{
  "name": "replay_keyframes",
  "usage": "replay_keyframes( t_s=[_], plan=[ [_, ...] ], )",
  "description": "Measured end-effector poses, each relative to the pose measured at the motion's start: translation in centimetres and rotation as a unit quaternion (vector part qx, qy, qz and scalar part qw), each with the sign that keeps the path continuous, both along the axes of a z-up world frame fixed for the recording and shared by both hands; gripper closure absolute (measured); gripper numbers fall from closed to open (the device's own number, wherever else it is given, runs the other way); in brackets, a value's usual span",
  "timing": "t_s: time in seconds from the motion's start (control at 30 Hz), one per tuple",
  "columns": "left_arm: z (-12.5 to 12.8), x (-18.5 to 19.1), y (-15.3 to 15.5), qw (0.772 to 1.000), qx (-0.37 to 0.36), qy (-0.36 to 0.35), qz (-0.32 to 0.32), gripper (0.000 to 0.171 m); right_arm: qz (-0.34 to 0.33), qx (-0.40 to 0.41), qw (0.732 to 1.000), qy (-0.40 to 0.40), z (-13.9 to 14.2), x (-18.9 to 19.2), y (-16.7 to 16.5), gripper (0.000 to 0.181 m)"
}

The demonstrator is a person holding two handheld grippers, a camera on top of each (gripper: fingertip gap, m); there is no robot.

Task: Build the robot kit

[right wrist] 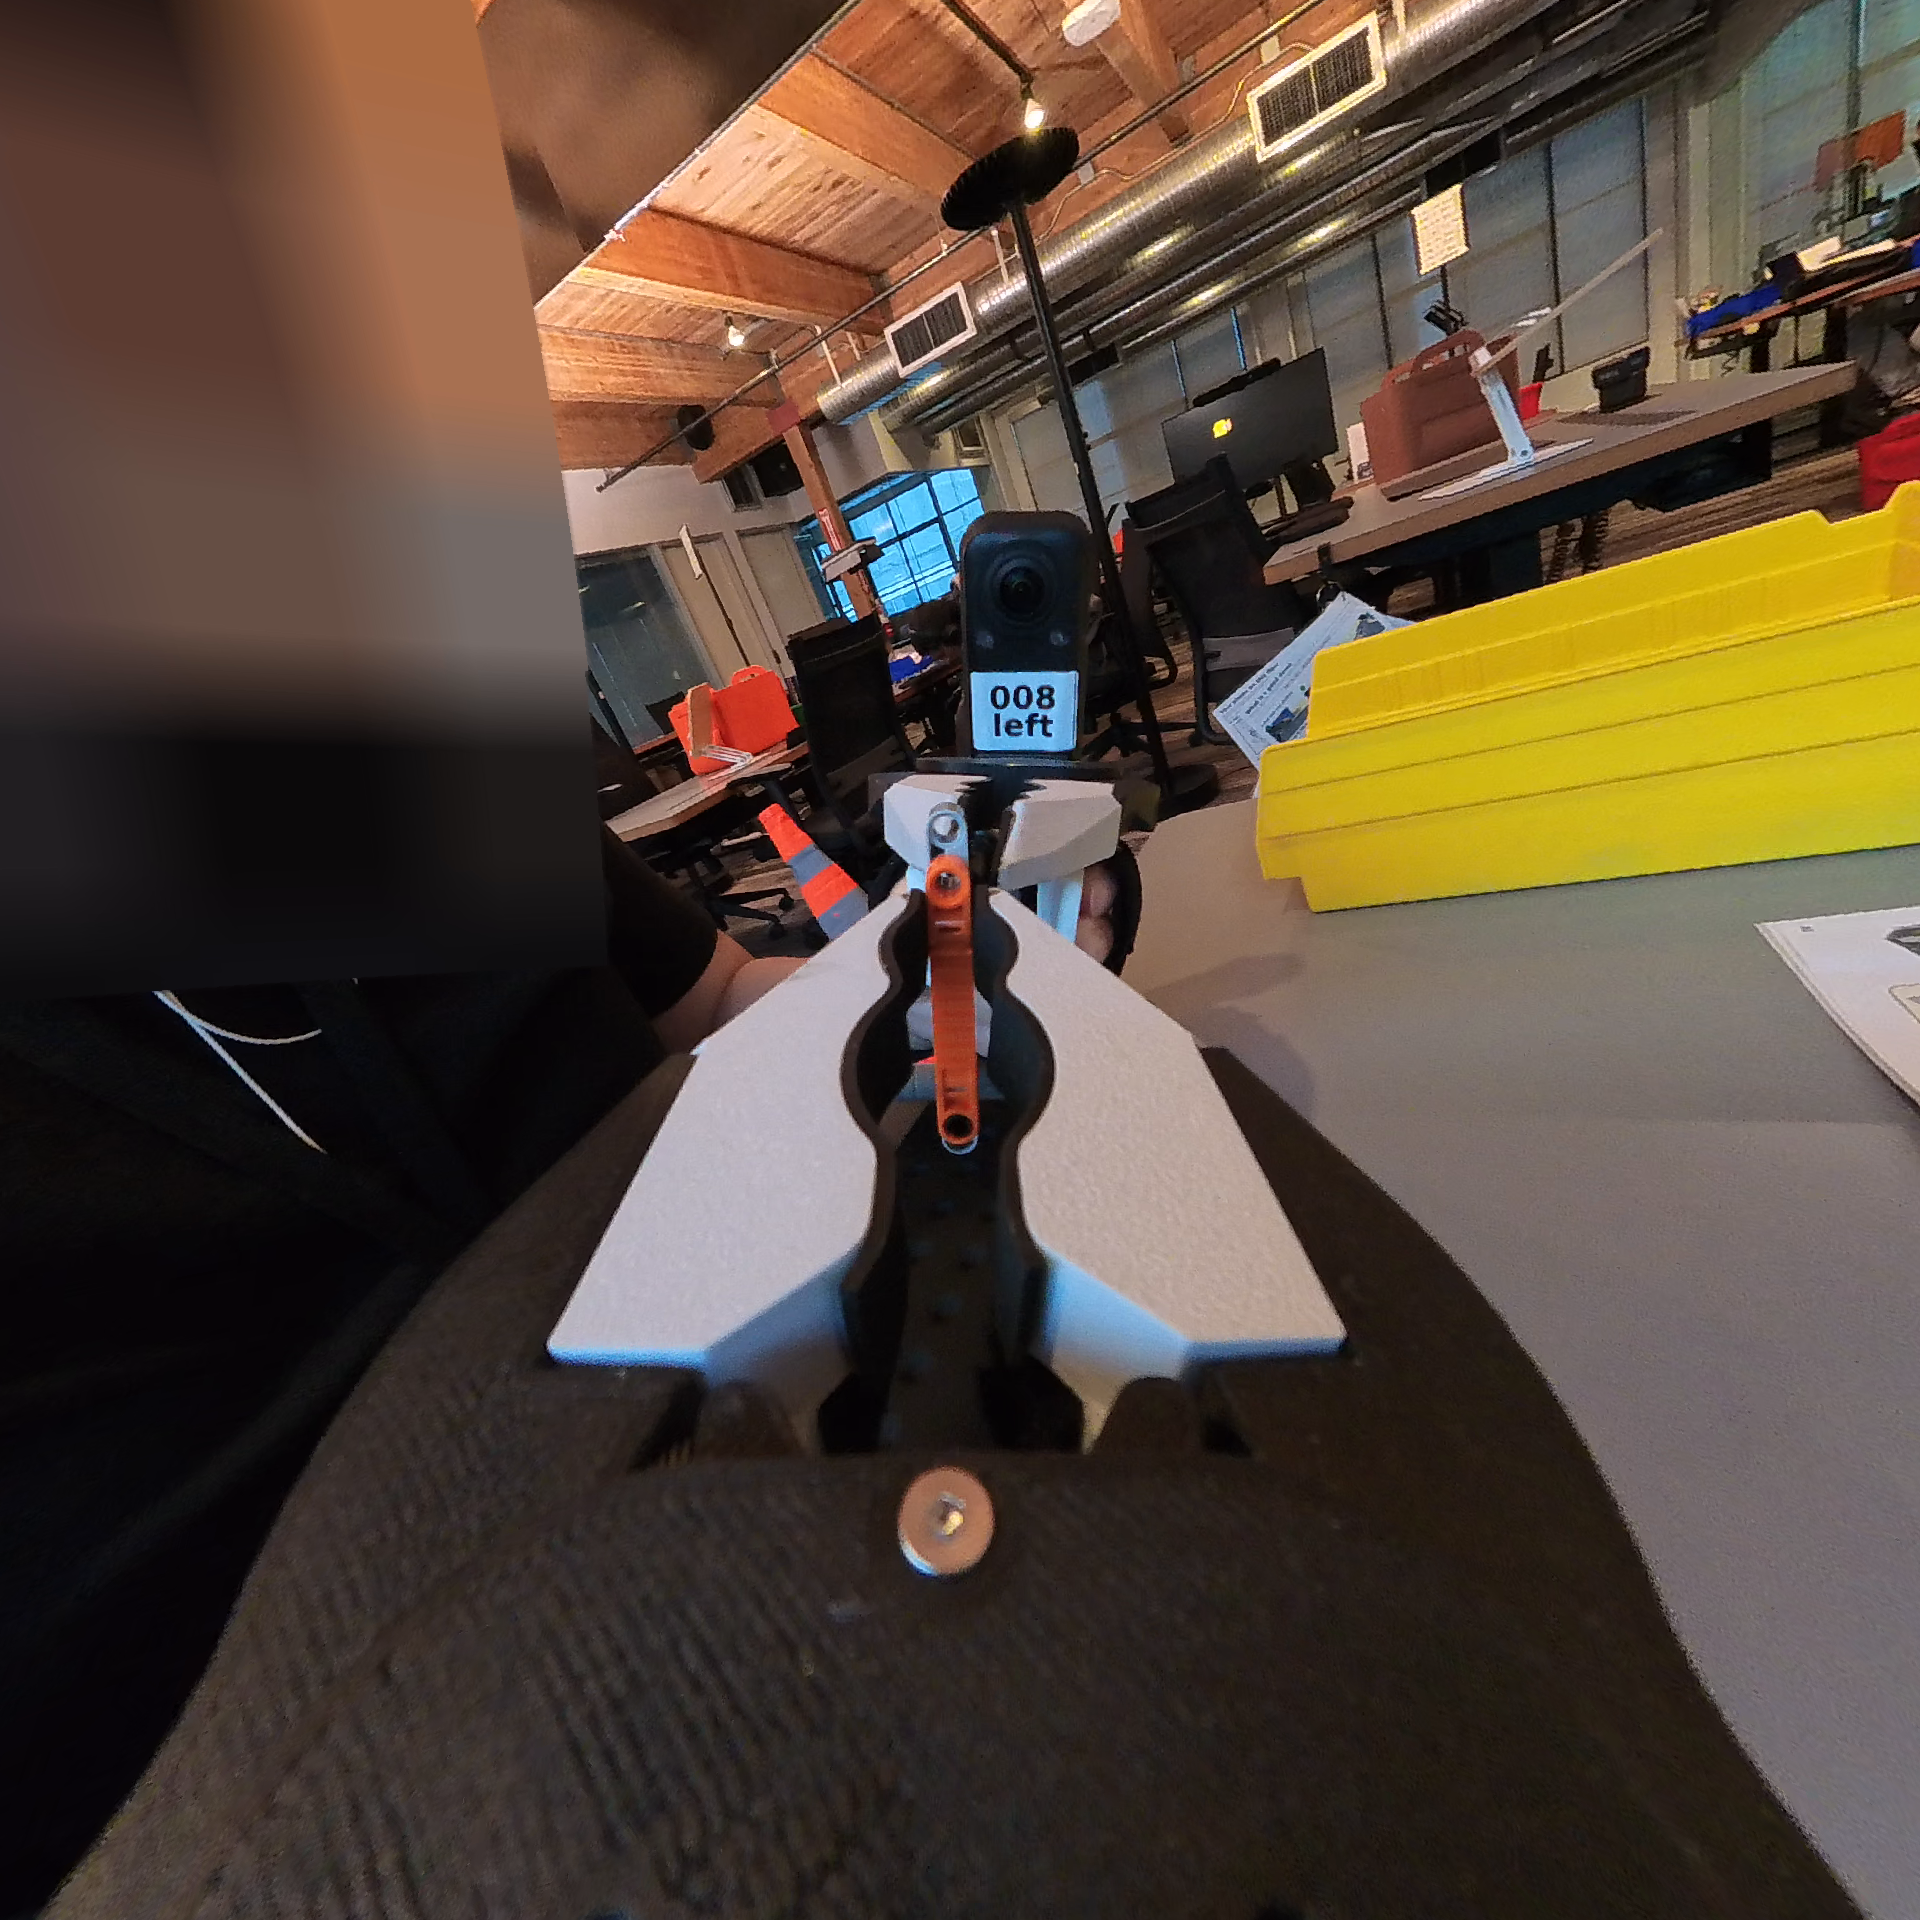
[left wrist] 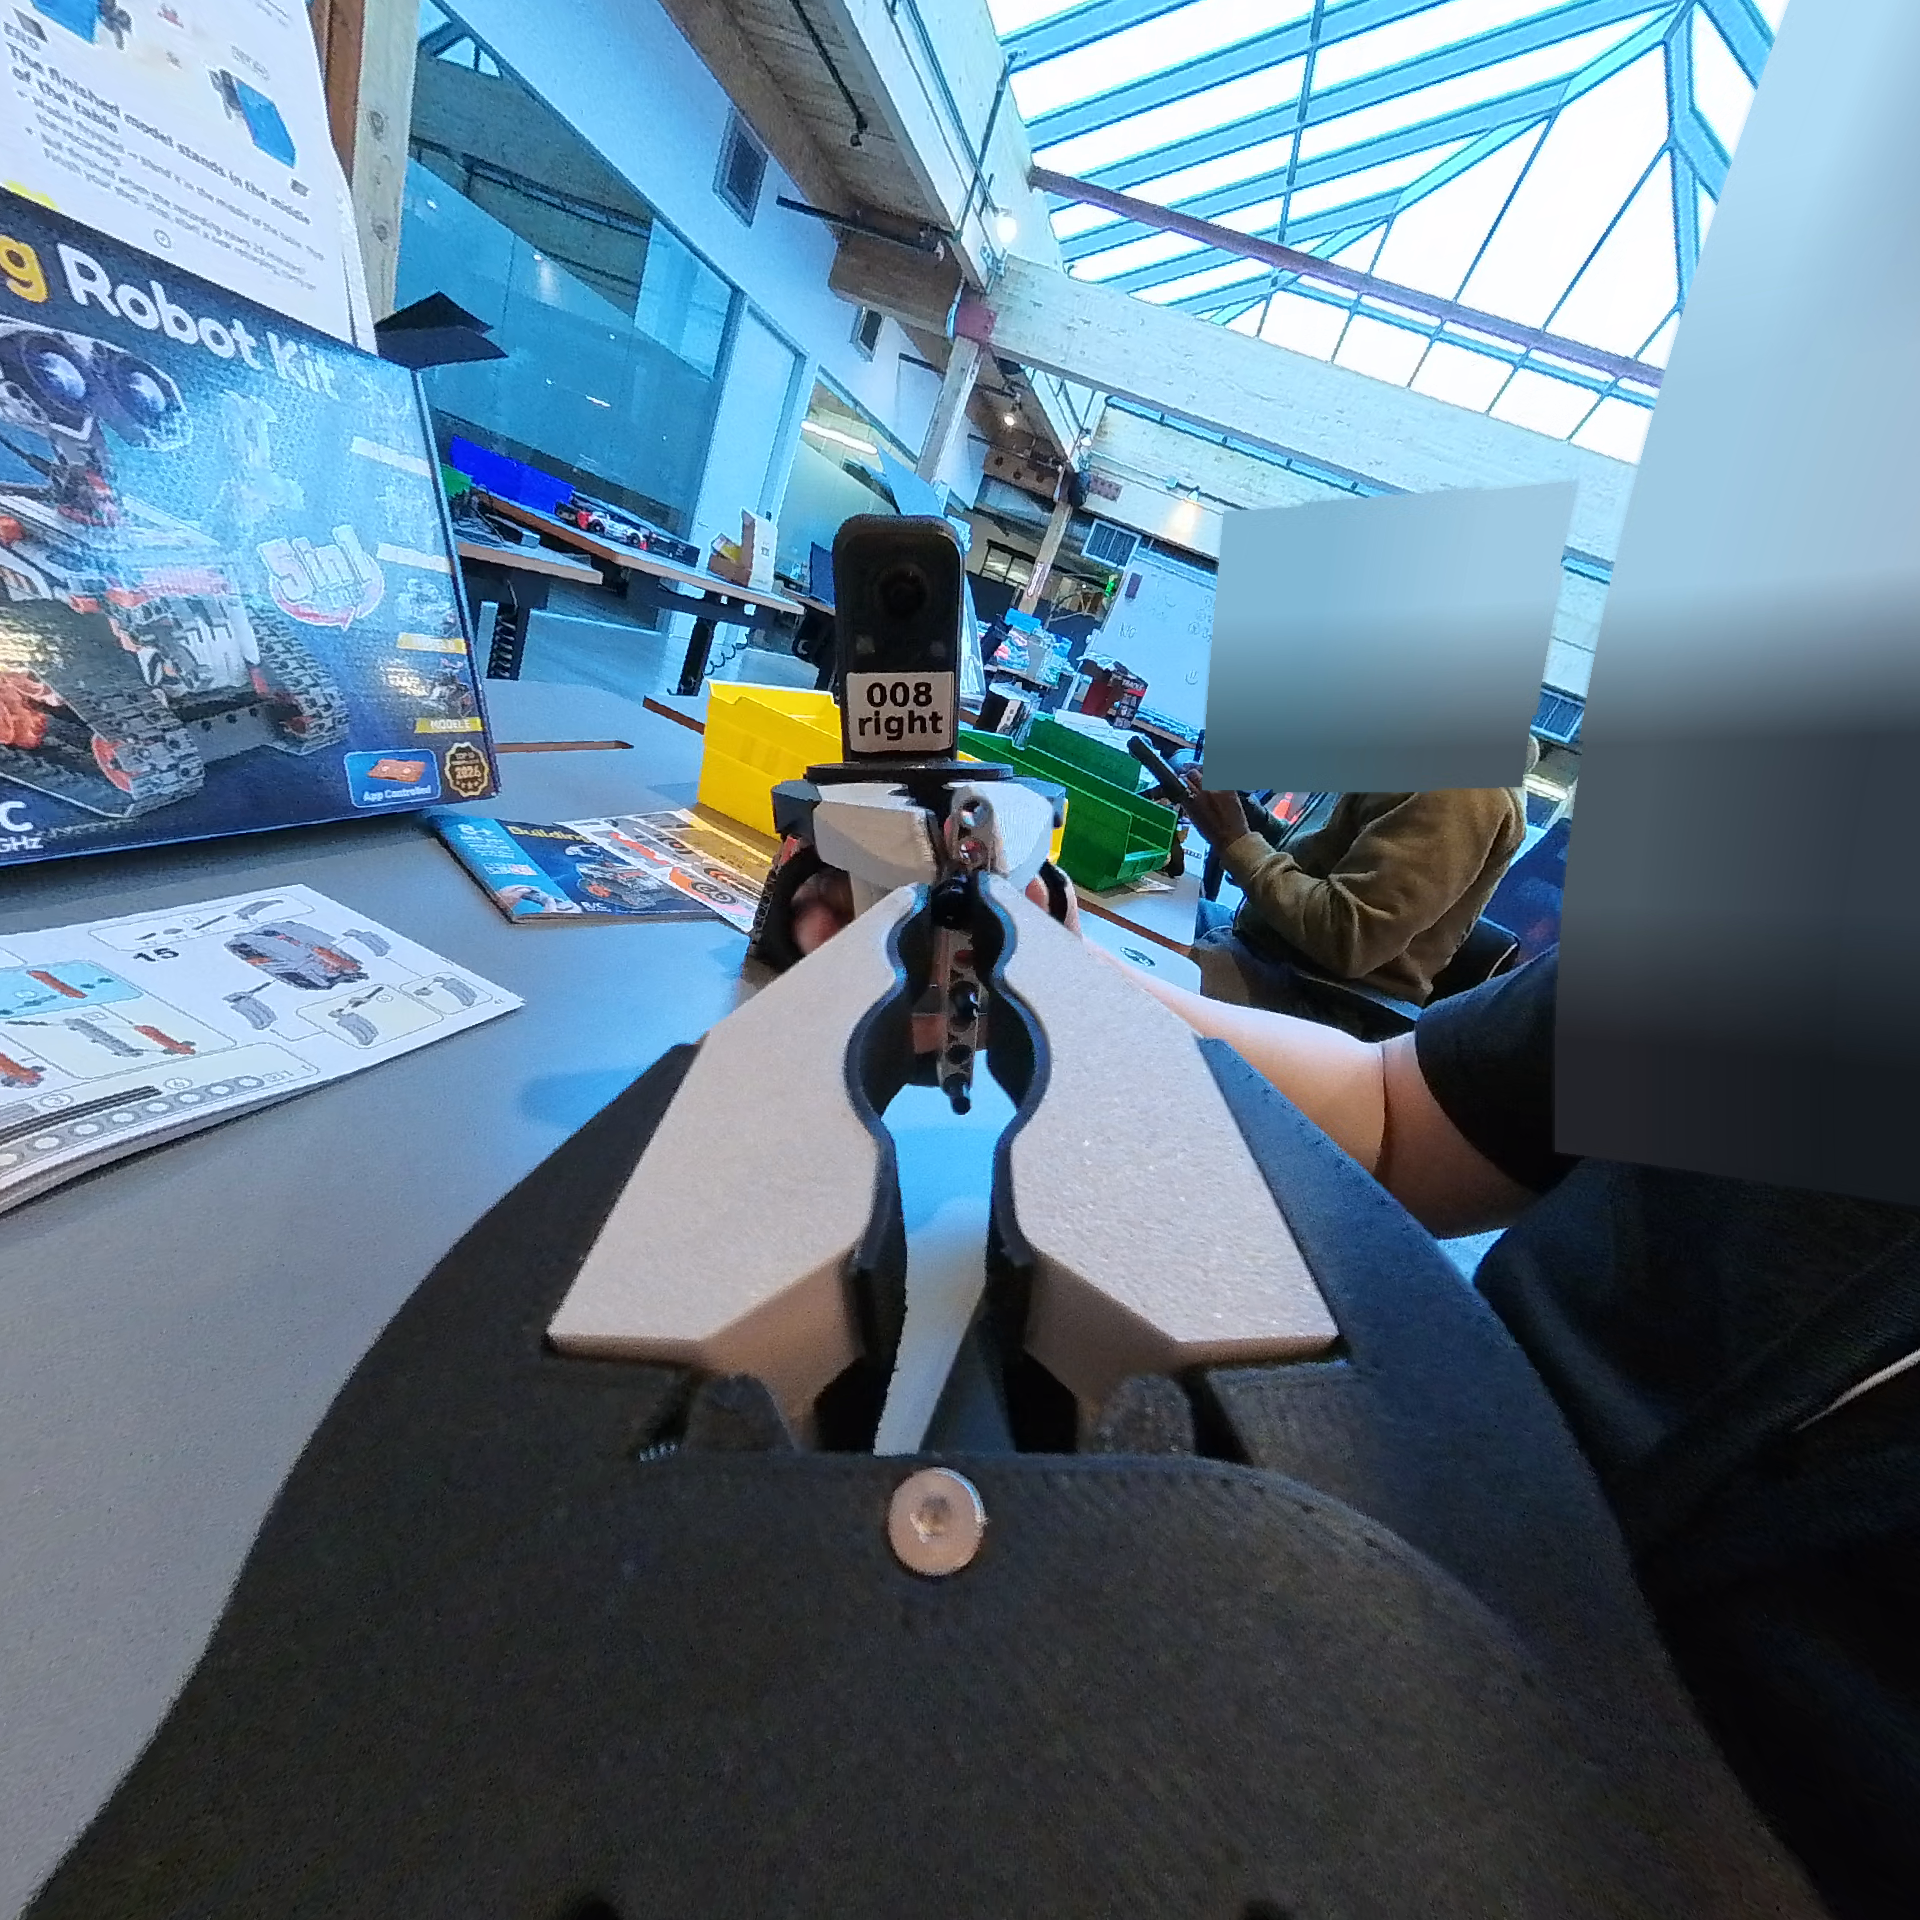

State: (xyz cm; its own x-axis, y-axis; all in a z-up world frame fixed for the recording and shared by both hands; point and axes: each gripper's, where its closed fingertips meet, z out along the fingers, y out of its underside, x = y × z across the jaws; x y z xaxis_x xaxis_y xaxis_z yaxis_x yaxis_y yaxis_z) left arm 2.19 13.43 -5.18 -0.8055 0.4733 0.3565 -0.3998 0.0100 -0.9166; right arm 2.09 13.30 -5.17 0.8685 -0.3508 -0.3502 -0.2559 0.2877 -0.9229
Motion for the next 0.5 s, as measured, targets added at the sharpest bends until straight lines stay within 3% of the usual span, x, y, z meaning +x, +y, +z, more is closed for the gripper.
replay_keyframes(
  t_s=[0.5],
  plan=[
    [-1.2, 0.5, -0.9, 1.0, 0.023, 0.009, -0.017, 0.168, -0.034, -0.028, 0.999, 0.017, -1.7, 0.7, -0.8, 0.175]
  ],
)
